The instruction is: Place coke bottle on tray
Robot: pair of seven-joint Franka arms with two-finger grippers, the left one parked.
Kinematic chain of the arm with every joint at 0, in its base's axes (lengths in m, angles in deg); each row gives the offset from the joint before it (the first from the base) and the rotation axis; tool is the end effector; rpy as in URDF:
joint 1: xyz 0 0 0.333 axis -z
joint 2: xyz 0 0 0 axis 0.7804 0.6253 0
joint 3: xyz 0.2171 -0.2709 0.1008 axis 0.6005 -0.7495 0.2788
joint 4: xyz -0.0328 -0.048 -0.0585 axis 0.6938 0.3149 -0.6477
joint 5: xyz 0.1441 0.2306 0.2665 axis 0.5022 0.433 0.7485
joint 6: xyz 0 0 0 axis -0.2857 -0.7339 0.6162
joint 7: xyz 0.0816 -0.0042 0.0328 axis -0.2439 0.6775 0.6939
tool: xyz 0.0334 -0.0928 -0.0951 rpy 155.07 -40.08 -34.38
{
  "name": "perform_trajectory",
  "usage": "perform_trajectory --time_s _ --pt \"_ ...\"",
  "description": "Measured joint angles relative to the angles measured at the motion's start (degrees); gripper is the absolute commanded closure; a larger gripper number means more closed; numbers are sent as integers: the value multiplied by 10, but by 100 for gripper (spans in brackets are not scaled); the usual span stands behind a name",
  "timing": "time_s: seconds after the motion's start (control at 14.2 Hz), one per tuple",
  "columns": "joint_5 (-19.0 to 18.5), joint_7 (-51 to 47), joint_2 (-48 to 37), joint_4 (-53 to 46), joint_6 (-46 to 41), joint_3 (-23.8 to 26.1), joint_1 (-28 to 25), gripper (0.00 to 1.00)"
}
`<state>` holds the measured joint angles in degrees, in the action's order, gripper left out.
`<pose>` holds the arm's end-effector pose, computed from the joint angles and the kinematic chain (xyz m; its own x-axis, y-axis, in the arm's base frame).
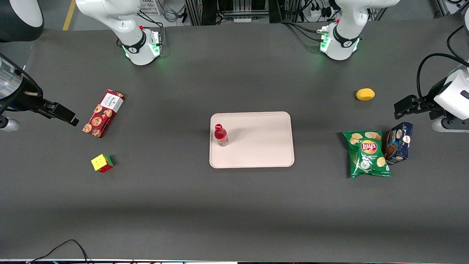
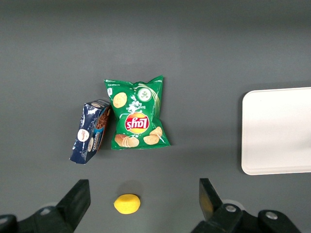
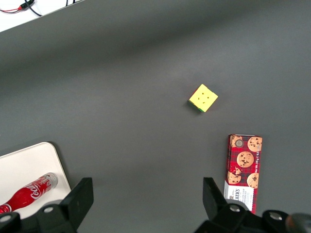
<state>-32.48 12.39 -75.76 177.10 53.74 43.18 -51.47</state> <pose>0.5461 0.0125 0.6111 0.9426 -0.3285 0.0602 -0.3258 -0.9441 -0.0504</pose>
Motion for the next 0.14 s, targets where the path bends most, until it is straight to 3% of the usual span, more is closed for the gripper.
perform_trajectory --time_s 0.14 --pt "0 1 0 0 0 -3 0 0"
